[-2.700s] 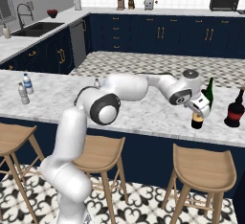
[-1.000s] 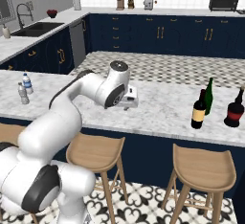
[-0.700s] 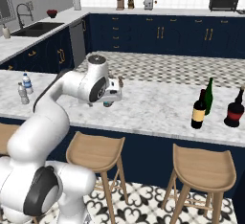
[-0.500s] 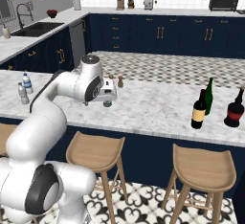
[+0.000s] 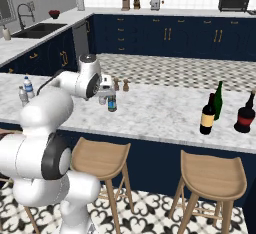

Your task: Move the plastic bottles in the middle to the plastics group, and the glass bottles in the middle to the glass group.

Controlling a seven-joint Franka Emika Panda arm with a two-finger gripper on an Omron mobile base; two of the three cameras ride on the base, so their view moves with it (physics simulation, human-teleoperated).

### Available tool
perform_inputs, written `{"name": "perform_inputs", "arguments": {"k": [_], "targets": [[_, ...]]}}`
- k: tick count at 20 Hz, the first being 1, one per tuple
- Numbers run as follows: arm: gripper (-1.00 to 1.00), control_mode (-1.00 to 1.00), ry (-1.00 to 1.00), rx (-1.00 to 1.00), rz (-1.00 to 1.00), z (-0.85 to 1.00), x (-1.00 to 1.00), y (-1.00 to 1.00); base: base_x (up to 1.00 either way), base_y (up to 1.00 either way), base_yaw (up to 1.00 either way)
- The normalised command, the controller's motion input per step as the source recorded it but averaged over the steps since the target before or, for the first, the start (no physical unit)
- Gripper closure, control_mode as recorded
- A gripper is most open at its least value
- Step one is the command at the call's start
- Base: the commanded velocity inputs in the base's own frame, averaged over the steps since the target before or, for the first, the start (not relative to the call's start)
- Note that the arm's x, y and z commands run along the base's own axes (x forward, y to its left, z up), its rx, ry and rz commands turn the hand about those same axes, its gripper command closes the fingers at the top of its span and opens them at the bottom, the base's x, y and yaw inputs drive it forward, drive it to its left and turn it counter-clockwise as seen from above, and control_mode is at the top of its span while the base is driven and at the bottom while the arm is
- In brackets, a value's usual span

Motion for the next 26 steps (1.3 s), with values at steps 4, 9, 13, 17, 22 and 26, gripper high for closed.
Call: {"name": "perform_inputs", "arguments": {"k": [4,9,13,17,22,26], "targets": [[-1.0,-1.0,0.0,-0.01,0.0,0.28,0.84,0.26,0.0,0.0,0.0],[-1.0,-1.0,0.0,-0.02,-0.05,0.04,0.5,0.02,0.0,0.0,0.0],[-1.0,-1.0,0.0,-0.01,-0.11,-0.03,0.07,0.0,0.0,0.0,0.0],[-1.0,-1.0,0.0,0.0,-0.05,-0.18,0.16,0.0,0.0,0.0,0.0],[-1.0,-1.0,0.0,0.0,0.0,-0.21,0.48,-0.14,0.0,0.0,0.0],[-1.0,-1.0,0.0,0.0,0.0,-0.3,0.51,-0.15,0.0,0.0,0.0]]}}
